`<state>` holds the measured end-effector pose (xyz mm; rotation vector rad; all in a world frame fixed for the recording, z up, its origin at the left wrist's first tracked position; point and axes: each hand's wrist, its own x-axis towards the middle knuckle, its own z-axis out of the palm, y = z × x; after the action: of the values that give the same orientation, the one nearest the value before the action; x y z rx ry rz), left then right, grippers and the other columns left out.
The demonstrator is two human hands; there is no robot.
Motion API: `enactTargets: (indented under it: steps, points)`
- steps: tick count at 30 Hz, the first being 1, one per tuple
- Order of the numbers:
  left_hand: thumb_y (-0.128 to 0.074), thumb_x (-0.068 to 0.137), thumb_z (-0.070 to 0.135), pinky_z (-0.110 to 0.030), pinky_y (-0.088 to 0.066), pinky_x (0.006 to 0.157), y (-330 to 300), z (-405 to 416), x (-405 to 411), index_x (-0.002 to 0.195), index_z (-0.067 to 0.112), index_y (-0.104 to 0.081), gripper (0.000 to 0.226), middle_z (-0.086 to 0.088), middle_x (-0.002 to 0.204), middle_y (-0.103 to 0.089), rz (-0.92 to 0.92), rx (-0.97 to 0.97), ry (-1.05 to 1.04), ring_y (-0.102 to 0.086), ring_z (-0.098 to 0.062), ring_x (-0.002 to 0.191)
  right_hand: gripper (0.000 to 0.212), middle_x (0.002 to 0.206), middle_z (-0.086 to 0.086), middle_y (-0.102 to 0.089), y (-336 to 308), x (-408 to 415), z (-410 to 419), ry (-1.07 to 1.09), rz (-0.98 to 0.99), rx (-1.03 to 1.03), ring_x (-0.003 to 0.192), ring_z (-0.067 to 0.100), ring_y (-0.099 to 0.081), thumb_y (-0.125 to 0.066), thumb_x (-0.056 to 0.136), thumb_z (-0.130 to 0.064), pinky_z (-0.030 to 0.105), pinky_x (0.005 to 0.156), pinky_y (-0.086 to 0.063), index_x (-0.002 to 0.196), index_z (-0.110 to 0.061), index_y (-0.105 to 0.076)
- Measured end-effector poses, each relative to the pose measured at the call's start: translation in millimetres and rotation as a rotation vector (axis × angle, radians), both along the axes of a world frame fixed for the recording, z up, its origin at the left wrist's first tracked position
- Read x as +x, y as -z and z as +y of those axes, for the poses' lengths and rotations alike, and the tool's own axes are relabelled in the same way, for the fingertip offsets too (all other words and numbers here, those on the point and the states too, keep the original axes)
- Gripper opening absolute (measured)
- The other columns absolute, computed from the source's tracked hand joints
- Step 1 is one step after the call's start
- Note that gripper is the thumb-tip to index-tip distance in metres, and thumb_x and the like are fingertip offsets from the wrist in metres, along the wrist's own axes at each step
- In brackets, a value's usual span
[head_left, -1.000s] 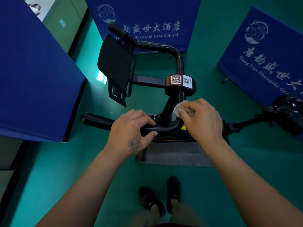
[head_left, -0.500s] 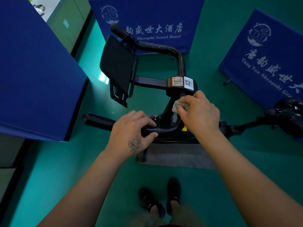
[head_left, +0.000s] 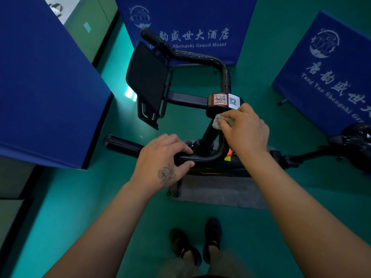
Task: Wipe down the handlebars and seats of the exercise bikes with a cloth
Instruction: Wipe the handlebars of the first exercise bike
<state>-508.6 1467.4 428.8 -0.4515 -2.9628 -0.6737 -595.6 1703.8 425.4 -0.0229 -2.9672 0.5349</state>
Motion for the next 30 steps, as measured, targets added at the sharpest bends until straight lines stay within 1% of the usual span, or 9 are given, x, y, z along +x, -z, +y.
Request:
enactTargets:
  steps: [3, 8, 13, 17, 20, 24, 25, 28, 30]
  points:
    - [-0.063, 0.086, 0.064, -0.035, -0.051, 0.075, 0.0, 0.2, -0.3, 0.105, 0.038, -0.075, 0.034, 0.018, 0.096, -0.059, -0.003, 0.003, -0.001, -0.057, -0.01, 0.091, 0.027, 0.109, -0.005, -0.06, 3.4, 16.7, 7.4, 0.007, -0.009, -0.045, 0.098, 0.029, -0.066, -0.062, 0.098, -0.054, 0.035, 0.073, -0.041, 0.119, -0.043, -0.074]
    - [-0.064, 0.086, 0.063, -0.035, -0.051, 0.075, 0.4, 0.7, -0.5, 0.105, 0.037, -0.075, 0.034, 0.018, 0.095, -0.058, 0.002, 0.008, -0.002, -0.056, -0.01, 0.09, 0.029, 0.098, -0.007, -0.055, 11.1, 42.5, 15.4, -0.034, 0.023, -0.082, 0.088, 0.026, -0.064, -0.062, 0.098, -0.057, 0.034, 0.067, -0.04, 0.12, -0.042, -0.075]
    - [-0.066, 0.086, 0.062, -0.037, -0.052, 0.076, -1.9, 1.5, -1.9, 0.105, 0.037, -0.074, 0.033, 0.019, 0.096, -0.057, -0.014, 0.001, 0.005, -0.056, -0.01, 0.091, 0.027, 0.105, -0.006, -0.063, 12.0, 11.0, 15.7, -0.022, 0.044, -0.111, 0.095, 0.025, -0.065, -0.064, 0.097, -0.056, 0.033, 0.069, -0.038, 0.116, -0.041, -0.075]
    - [-0.067, 0.089, 0.059, -0.038, -0.052, 0.081, -2.9, 0.8, -1.7, 0.108, 0.036, -0.071, 0.03, 0.02, 0.1, -0.058, -0.014, -0.02, 0.043, -0.055, -0.009, 0.094, 0.027, 0.104, -0.01, -0.063, 12.9, 6.4, 19.5, -0.004, 0.014, -0.224, 0.097, 0.016, -0.062, -0.067, 0.095, -0.056, 0.032, 0.072, -0.04, 0.116, -0.041, -0.075]
    - [-0.067, 0.093, 0.059, -0.037, -0.05, 0.087, -0.8, 6.1, -1.6, 0.115, 0.032, -0.07, 0.035, 0.017, 0.106, -0.06, -0.001, -0.008, 0.052, -0.055, -0.011, 0.099, 0.024, 0.102, -0.017, -0.068, 20.0, 16.3, 32.7, 0.001, -0.019, -0.419, 0.095, 0.006, -0.064, -0.072, 0.092, -0.054, 0.031, 0.075, -0.051, 0.112, -0.042, -0.077]
    - [-0.07, 0.096, 0.055, -0.035, -0.05, 0.093, 1.3, 31.5, -4.4, 0.127, 0.029, -0.067, 0.041, 0.015, 0.115, -0.061, -0.026, 0.041, 0.053, -0.057, -0.011, 0.108, 0.015, 0.099, -0.021, -0.076, 33.3, 28.1, 48.1, 0.048, -0.097, -0.793, 0.092, -0.006, -0.068, -0.08, 0.09, -0.042, 0.018, 0.077, -0.054, 0.105, -0.038, -0.08]
    - [-0.071, 0.096, 0.053, -0.035, -0.051, 0.093, 1.6, 40.3, -5.6, 0.129, 0.029, -0.066, 0.042, 0.015, 0.116, -0.061, -0.036, 0.056, 0.055, -0.057, -0.011, 0.109, 0.013, 0.099, -0.018, -0.077, 38.3, 29.5, 49.0, 0.067, -0.11, -0.914, 0.091, -0.004, -0.07, -0.081, 0.091, -0.035, 0.02, 0.08, -0.055, 0.105, -0.034, -0.08]
    - [-0.071, 0.096, 0.05, -0.037, -0.052, 0.093, 2.0, 66.4, -11.7, 0.134, 0.028, -0.064, 0.044, 0.015, 0.116, -0.06, -0.043, 0.095, 0.065, -0.057, -0.011, 0.111, 0.012, 0.096, -0.002, -0.079, 48.8, 30.0, 50.2, 0.181, -0.171, -1.273, 0.089, 0.015, -0.074, -0.08, 0.094, -0.023, 0.041, 0.084, -0.061, 0.102, -0.032, -0.079]
    - [-0.072, 0.096, 0.048, -0.038, -0.054, 0.092, 2.5, 80.2, -16.7, 0.137, 0.028, -0.063, 0.046, 0.014, 0.116, -0.06, -0.047, 0.104, 0.059, -0.057, -0.011, 0.112, 0.013, 0.099, 0.001, -0.078, 54.9, 26.3, 51.7, 0.203, -0.186, -1.31, 0.09, 0.015, -0.075, -0.08, 0.094, -0.023, 0.04, 0.083, -0.06, 0.103, -0.032, -0.078]
